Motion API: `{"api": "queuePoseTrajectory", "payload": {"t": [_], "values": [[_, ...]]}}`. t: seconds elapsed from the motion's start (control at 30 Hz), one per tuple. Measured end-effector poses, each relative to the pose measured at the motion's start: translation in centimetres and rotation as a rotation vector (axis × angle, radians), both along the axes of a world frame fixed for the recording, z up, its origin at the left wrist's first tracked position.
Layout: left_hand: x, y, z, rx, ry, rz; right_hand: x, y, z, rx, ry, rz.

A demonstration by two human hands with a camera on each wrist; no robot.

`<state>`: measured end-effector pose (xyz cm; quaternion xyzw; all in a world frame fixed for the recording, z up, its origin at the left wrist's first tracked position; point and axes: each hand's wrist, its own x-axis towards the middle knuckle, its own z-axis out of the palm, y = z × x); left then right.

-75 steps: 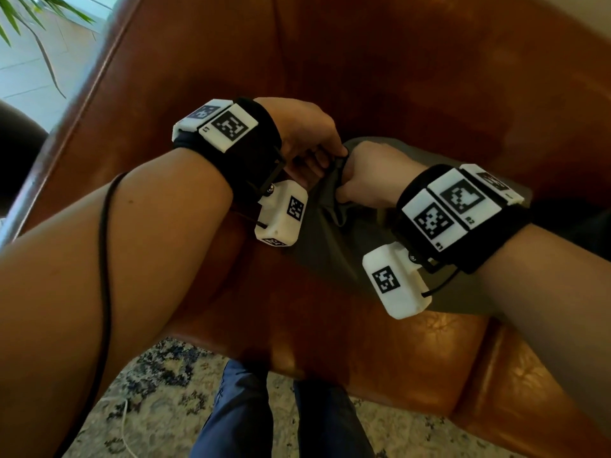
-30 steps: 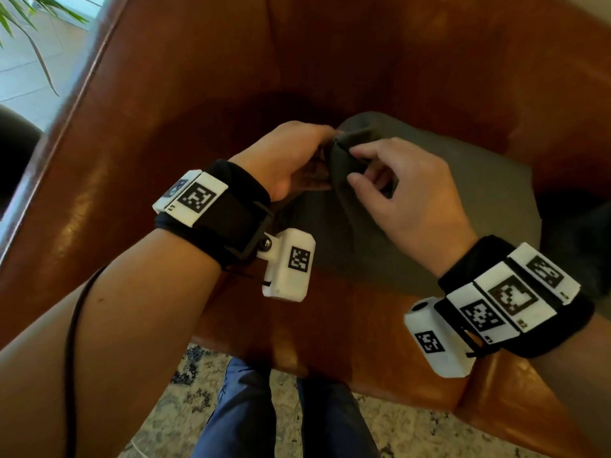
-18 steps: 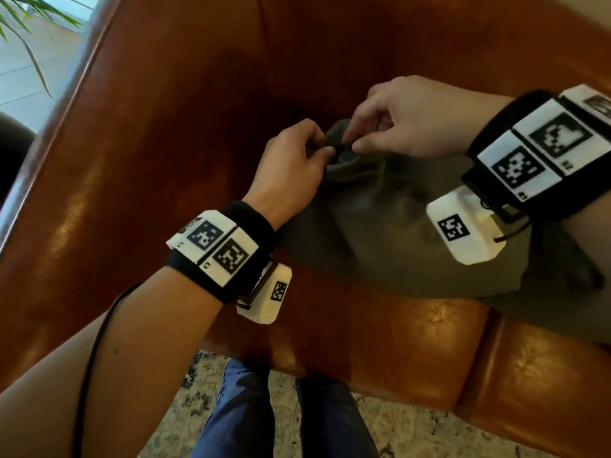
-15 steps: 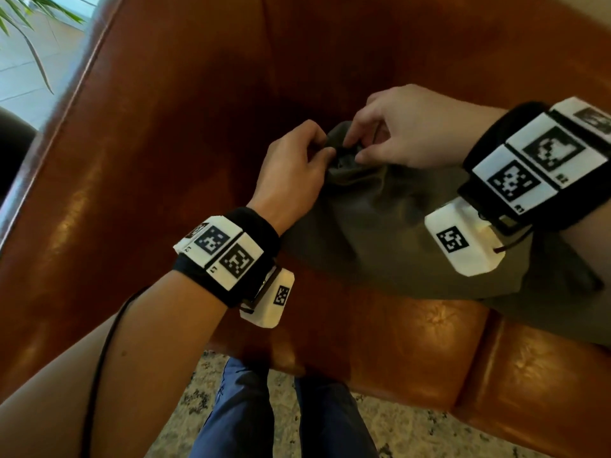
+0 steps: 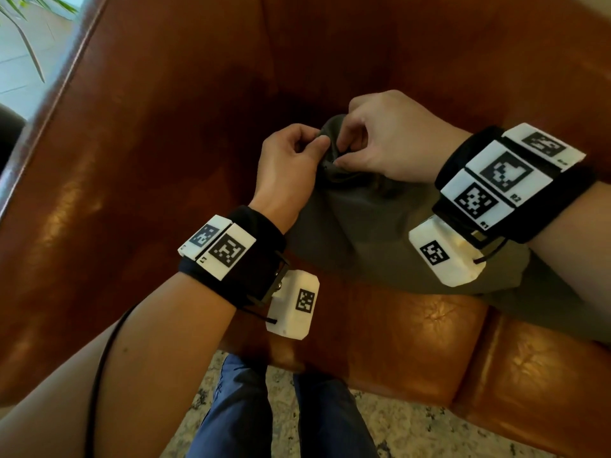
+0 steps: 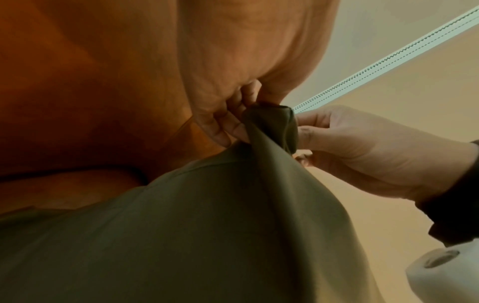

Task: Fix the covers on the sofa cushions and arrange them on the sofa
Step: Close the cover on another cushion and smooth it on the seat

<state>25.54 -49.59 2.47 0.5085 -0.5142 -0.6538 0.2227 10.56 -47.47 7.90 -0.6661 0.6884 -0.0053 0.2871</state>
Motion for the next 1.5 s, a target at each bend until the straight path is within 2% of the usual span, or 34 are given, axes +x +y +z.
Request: {"api": "queuePoseTrajectory", "payload": {"t": [0.2,0.3,0.47,0.57,0.63,0.7,0.77,0.87,1.03,1.17,1.23,1.3,1.4,1.5], "values": [[0.5,0.0,0.3,0.005,0.012,0.011,0.0,-0.8,0.1,0.042,-0.001,-0.021],[0.9,0.5,0.7,0.025,0.081,-0.02,-0.1,-1.3,0.8,0.116,-0.014,-0.039],[1.0,1.1,1.4,0.031,0.145,-0.104,-1.0,-2.3,1.8,0.029,-0.063,-0.176],[0.8,1.1,2.0,-0.016,0.125,-0.154,-1.1,-2.4,1.6,0.032,-0.161,-0.278],[0.5,1.1,2.1,-0.077,0.064,-0.182,-0.9,-2.0,1.2,0.032,-0.317,-0.402],[0.3,0.9,2.0,-0.081,0.034,-0.156,-0.5,-1.4,0.8,0.014,-0.506,-0.531],[0.0,0.6,1.8,-0.03,0.035,-0.084,-0.3,-0.8,0.5,-0.02,-0.567,-0.578],[-0.4,0.1,1.8,-0.003,0.021,-0.008,0.0,0.6,0.3,-0.091,-0.544,-0.556],[-1.4,-0.8,1.5,-0.137,-0.104,-0.011,0.4,3.9,-0.4,-0.213,-0.471,-0.601],[-1.6,-0.6,1.1,-0.237,-0.181,0.039,-0.4,8.4,-0.3,-0.333,-0.188,-0.598],[-1.6,0.1,1.0,-0.177,-0.148,0.049,-1.3,11.0,-0.7,-0.362,-0.015,-0.63],[-1.6,0.8,0.7,-0.086,-0.112,0.051,-2.3,13.9,-1.6,-0.305,0.097,-0.665],[-1.2,1.2,0.2,-0.135,-0.214,0.119,-3.1,16.6,-3.1,-0.224,0.154,-0.584],[-1.6,1.8,0.0,-0.3,-0.387,0.236,-3.3,17.4,-3.7,-0.286,0.106,-0.597]]}}
